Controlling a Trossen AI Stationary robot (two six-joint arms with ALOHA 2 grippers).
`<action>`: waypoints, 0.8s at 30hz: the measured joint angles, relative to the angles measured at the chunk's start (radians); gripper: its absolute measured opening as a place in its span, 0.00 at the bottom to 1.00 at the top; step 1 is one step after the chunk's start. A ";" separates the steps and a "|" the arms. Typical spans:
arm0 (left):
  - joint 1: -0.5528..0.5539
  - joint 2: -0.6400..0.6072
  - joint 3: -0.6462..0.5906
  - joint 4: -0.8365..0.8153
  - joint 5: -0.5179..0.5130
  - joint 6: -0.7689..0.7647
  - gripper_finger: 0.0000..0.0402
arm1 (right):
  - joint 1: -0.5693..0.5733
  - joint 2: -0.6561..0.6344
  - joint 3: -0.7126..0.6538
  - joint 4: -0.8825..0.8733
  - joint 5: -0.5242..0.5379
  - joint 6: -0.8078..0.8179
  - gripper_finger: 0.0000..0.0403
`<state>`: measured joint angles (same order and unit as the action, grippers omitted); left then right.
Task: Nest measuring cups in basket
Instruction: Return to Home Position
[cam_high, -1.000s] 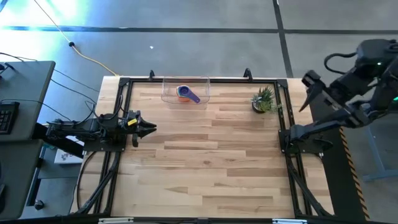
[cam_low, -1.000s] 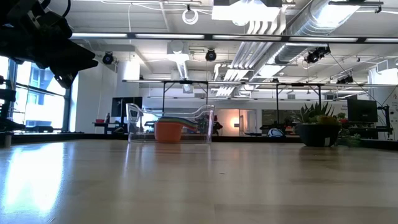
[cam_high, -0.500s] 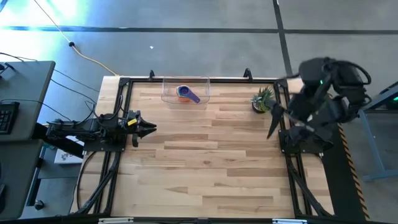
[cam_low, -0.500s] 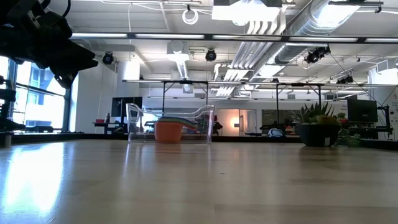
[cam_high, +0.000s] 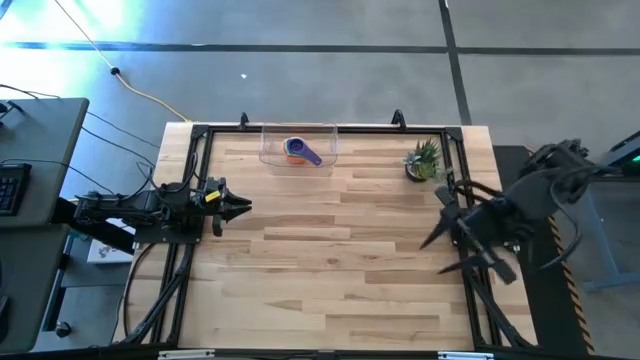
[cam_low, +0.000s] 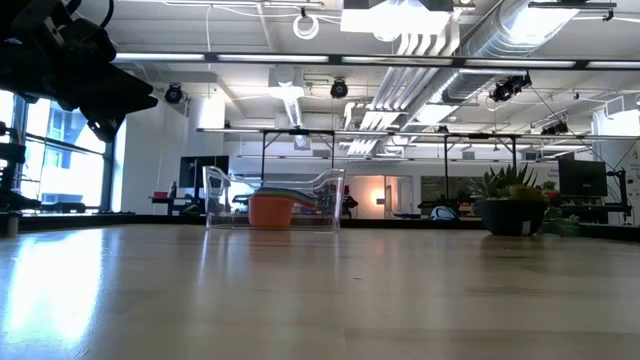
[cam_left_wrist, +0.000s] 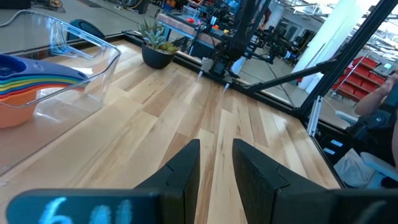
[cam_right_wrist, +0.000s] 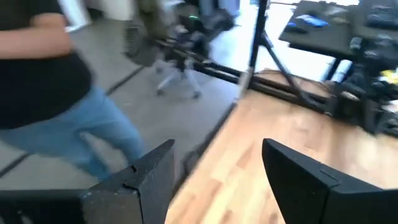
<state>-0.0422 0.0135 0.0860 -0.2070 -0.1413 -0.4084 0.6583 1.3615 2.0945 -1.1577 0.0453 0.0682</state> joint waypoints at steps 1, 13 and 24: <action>0.000 0.000 0.000 0.000 0.000 0.000 0.21 | 0.019 -0.037 -0.078 0.048 0.044 0.009 0.57; 0.000 0.000 0.000 0.000 0.000 0.000 0.21 | -0.012 -0.710 -1.090 0.814 0.044 0.006 0.57; 0.000 0.000 0.000 0.000 0.000 0.000 0.21 | -0.136 -1.031 -1.596 1.084 0.137 -0.030 0.57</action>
<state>-0.0419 0.0137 0.0860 -0.2072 -0.1413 -0.4084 0.5221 0.3303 0.4981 -0.0739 0.1823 0.0385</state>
